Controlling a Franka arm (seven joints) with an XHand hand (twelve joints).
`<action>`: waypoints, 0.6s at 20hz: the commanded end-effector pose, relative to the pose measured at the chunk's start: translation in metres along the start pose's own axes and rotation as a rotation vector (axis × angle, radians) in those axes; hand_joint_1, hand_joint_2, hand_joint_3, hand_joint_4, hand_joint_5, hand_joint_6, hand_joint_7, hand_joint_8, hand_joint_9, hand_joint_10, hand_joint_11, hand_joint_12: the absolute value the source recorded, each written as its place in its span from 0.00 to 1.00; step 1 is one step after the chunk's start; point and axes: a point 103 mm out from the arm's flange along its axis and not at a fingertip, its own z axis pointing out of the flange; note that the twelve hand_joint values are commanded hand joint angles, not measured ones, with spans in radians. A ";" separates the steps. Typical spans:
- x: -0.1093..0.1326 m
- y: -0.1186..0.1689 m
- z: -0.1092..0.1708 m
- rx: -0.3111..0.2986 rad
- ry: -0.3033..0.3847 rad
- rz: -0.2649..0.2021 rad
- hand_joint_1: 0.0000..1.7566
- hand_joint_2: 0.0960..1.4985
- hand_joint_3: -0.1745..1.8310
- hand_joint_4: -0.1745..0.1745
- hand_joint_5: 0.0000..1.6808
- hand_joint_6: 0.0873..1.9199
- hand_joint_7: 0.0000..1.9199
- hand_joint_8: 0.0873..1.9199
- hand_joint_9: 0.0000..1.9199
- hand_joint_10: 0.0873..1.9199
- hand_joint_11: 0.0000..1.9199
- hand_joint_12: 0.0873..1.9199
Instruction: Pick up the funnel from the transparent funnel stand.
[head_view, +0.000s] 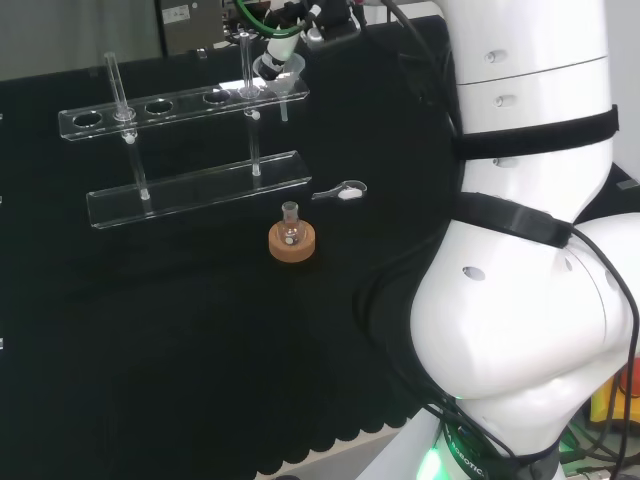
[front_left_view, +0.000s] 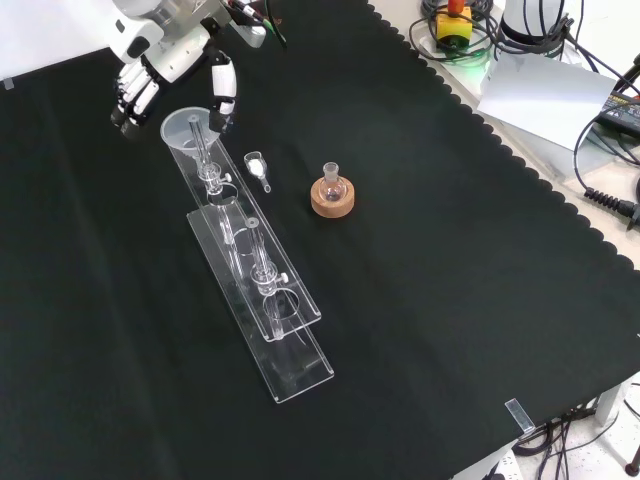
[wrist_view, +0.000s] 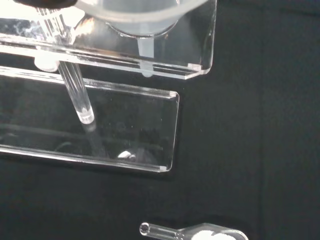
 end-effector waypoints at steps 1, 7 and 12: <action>-0.001 0.001 0.005 0.040 -0.027 0.000 0.37 0.45 0.29 0.44 0.06 0.00 0.00 0.08 0.02 0.42 0.06 0.78; 0.000 -0.002 0.003 0.021 -0.024 -0.009 0.37 0.43 0.32 0.43 0.09 0.00 0.00 0.15 0.05 0.41 0.07 0.78; 0.000 -0.011 -0.005 -0.006 -0.024 -0.011 0.37 0.42 0.33 0.43 0.10 0.00 0.00 0.19 0.07 0.40 0.07 0.78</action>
